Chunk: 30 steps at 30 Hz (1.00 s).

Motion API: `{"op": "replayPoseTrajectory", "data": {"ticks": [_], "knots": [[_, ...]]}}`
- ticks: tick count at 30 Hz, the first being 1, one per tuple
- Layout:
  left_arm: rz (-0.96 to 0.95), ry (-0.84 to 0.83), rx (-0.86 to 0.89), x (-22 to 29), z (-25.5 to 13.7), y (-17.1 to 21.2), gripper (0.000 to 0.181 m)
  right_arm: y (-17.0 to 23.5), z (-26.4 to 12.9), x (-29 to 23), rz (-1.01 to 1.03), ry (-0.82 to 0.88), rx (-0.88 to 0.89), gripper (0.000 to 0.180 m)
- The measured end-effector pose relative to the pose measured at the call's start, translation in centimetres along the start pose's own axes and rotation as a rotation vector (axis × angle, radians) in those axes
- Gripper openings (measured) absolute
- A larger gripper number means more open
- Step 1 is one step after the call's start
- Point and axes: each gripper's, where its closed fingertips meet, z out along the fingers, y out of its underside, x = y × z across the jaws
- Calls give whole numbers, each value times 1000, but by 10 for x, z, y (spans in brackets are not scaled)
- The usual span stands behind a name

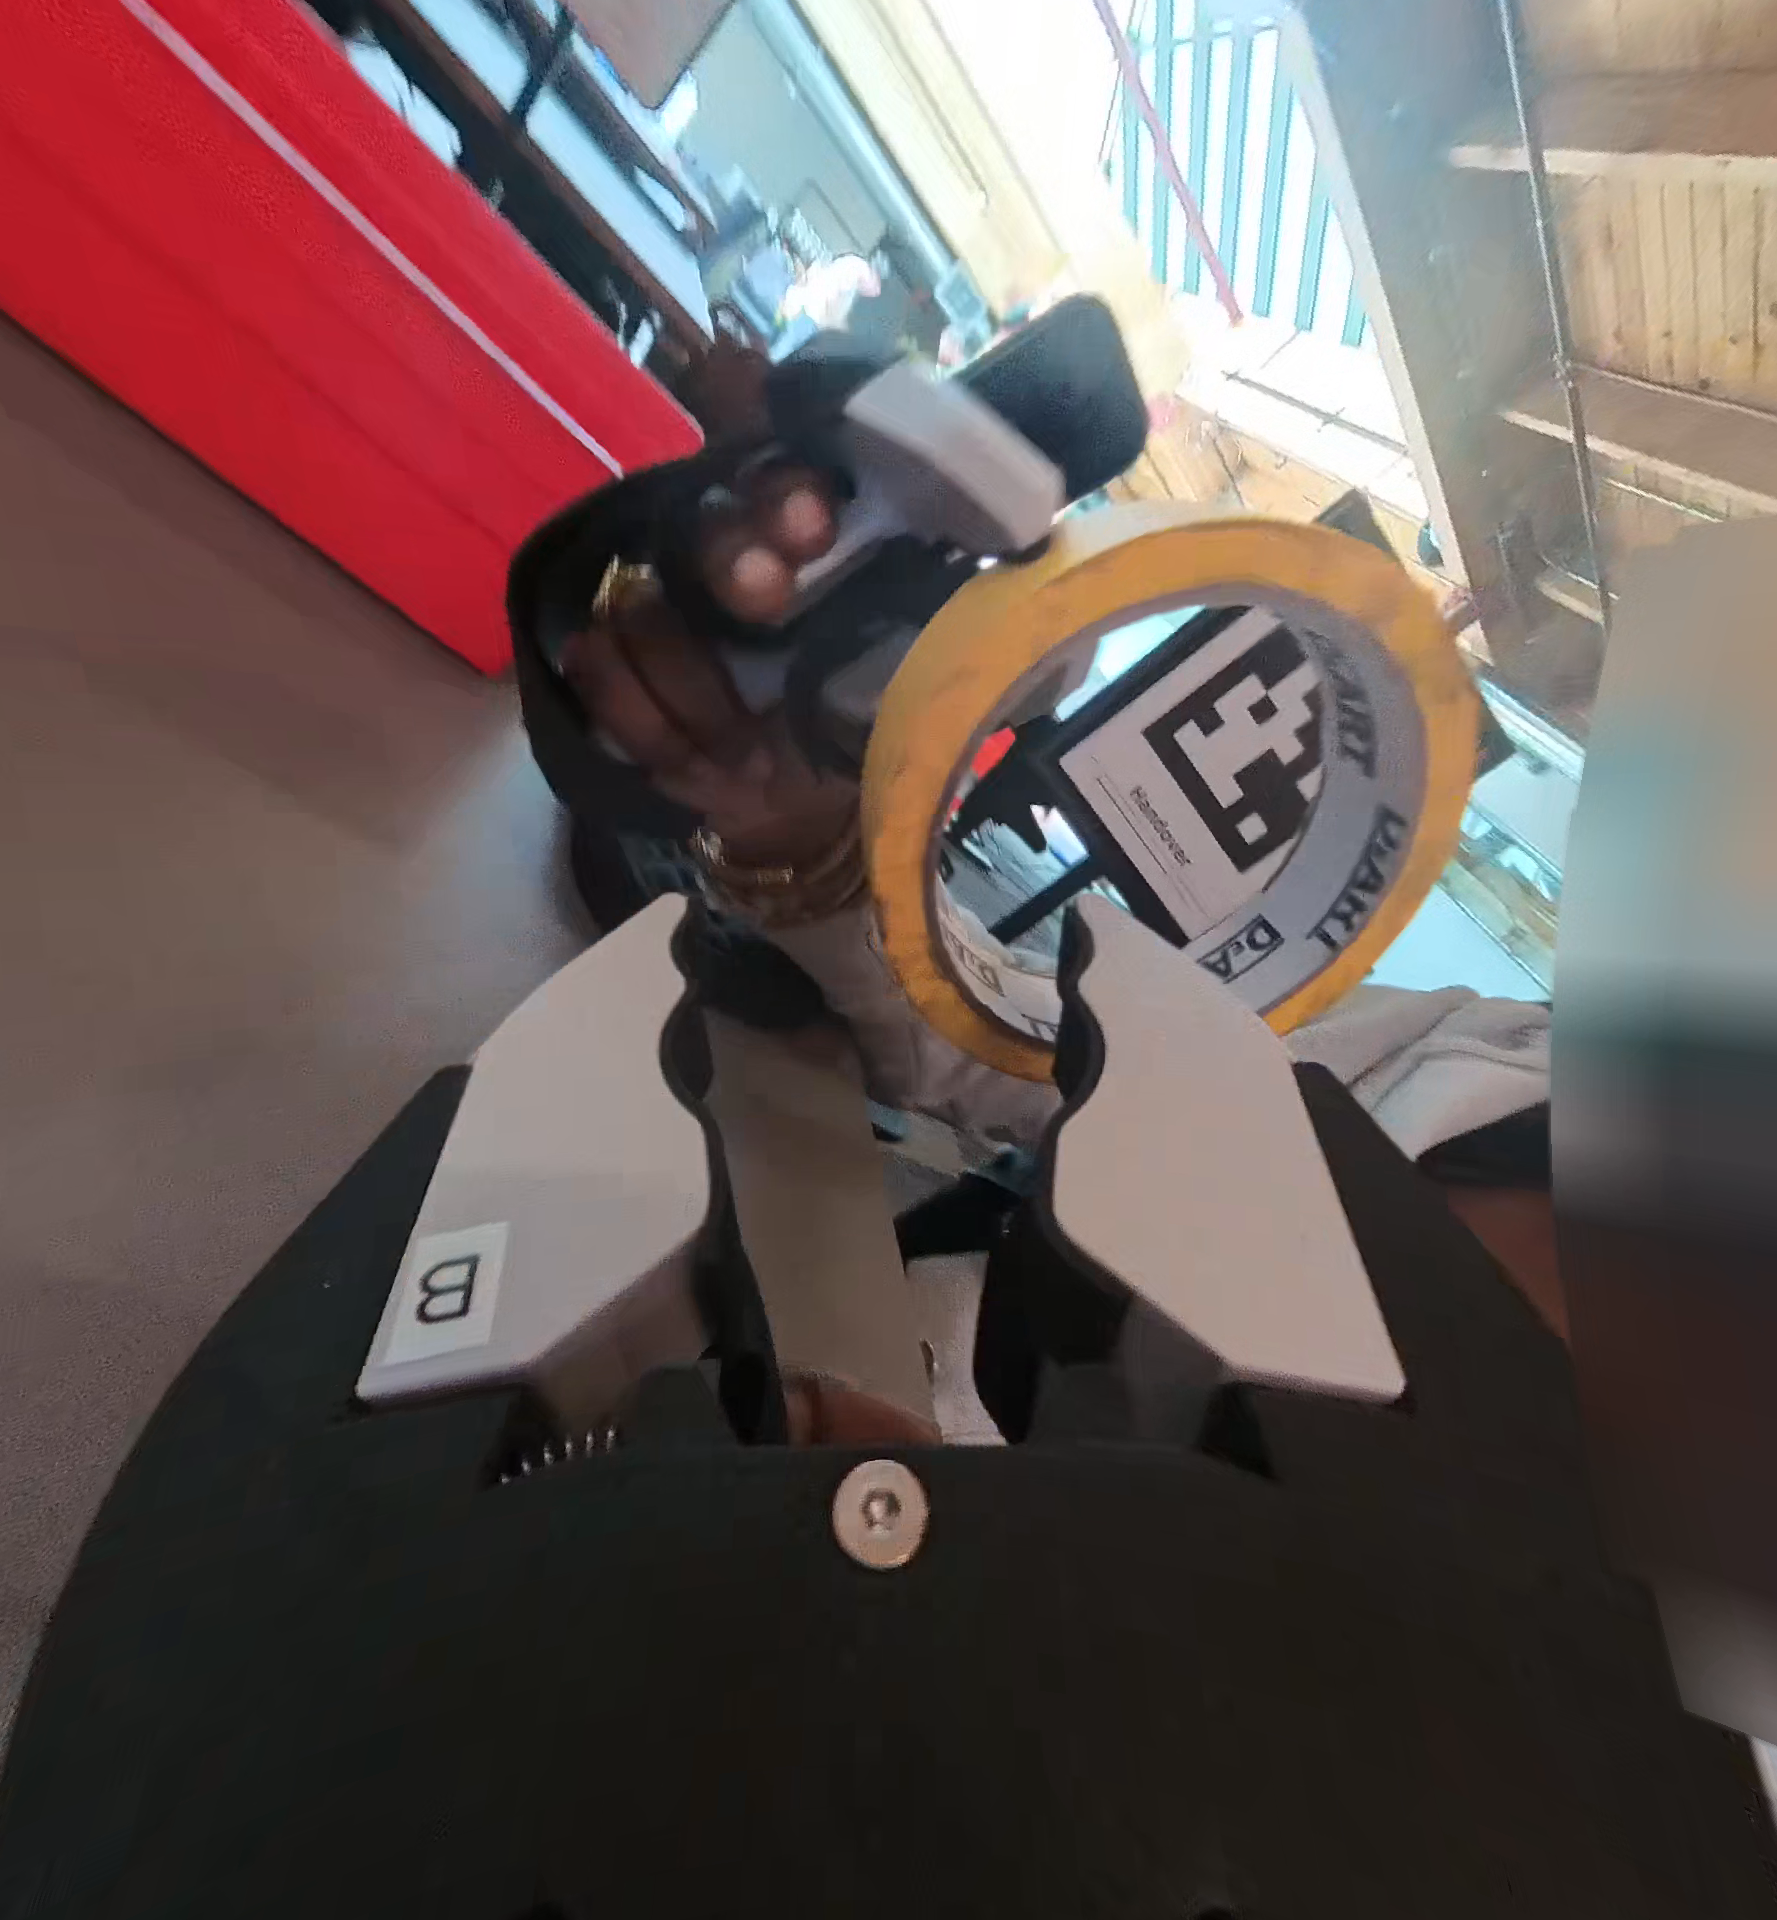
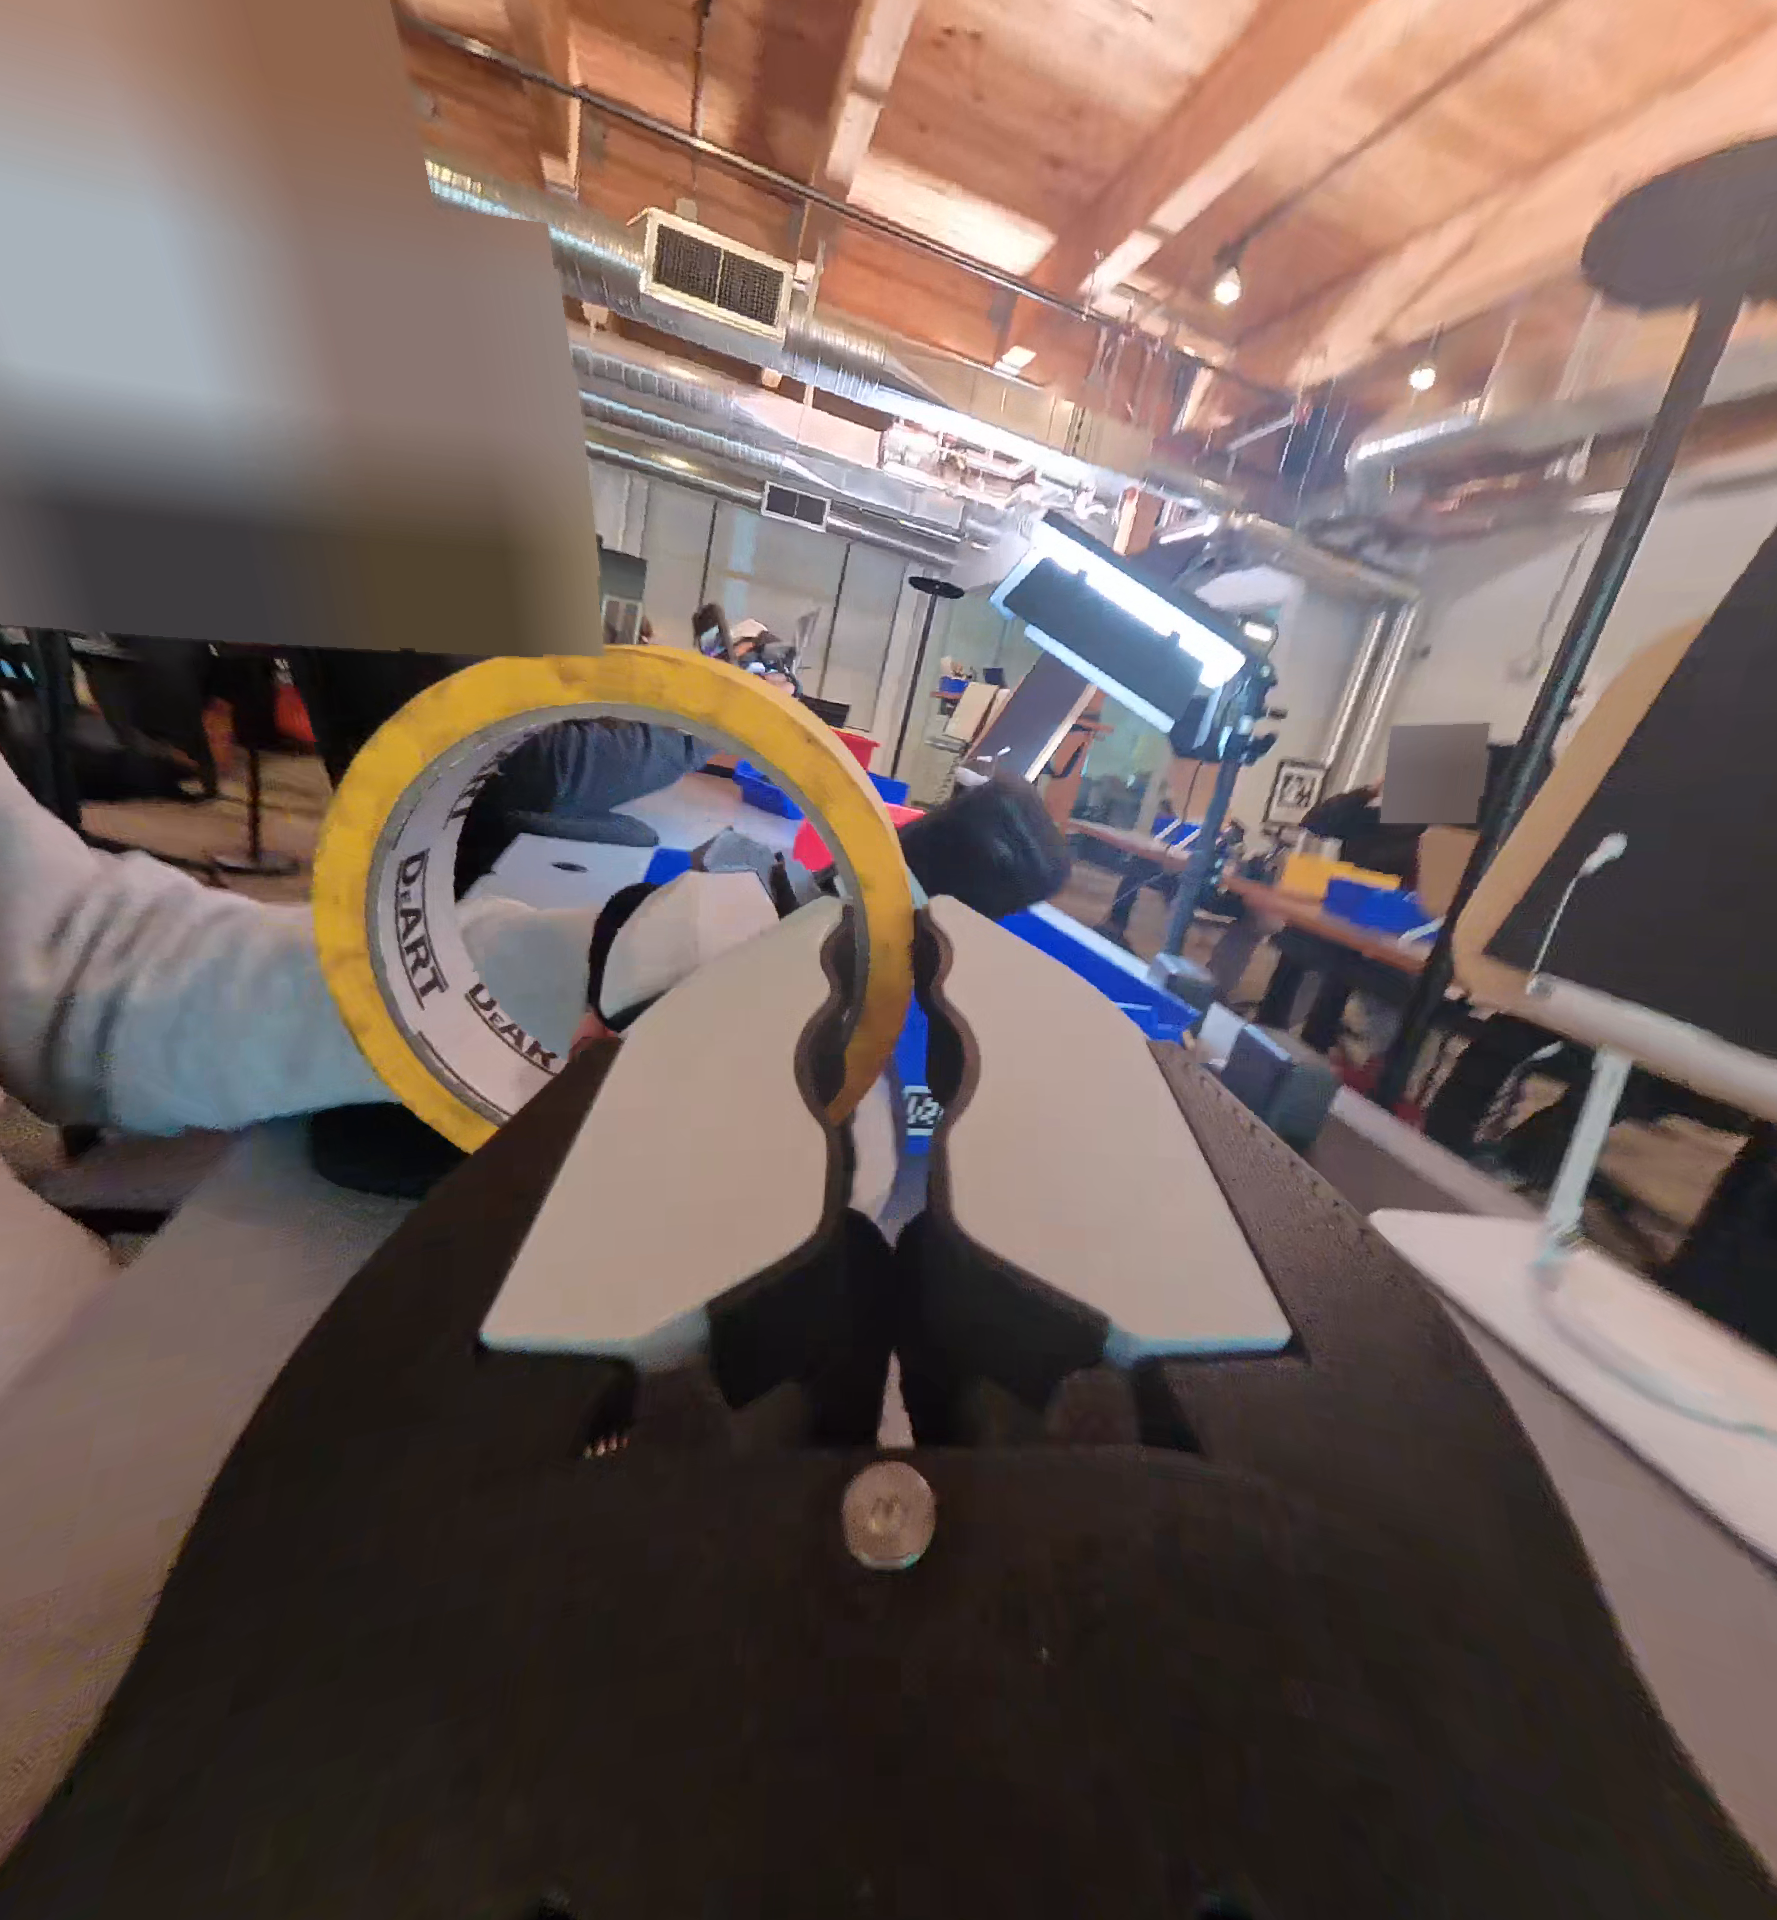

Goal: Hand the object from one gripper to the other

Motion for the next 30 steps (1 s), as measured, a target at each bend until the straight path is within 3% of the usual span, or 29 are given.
{"op": "replayPoseTrajectory", "data": {"ticks": [3, 10, 15, 19, 24, 27, 30], "knots": [[-39, 21, -60, 0, 6, 12, 55, -1, 2, -9, -124, -18, -16, 11], [-12, 63, -119, 7, 7, 22, 16, 1, 5, -19, -237, -45, -41, 10], [41, 11, -108, 0, 7, 21, 12, 3, 7, -22, -243, -48, -55, 12], [161, -129, -20, -16, -2, 5, 10, 6, 9, -13, -178, 11, -58, 21], [465, -246, 189, -9, -23, -32, 10, 13, 3, 16, 126, 125, -55, 42], [695, -377, 284, -4, -39, -51, 10, 36, 4, 21, 473, 79, -127, 65], [943, -494, 303, 2, -48, -59, 10, 54, 8, 8, 823, -63, -169, 64]]}}
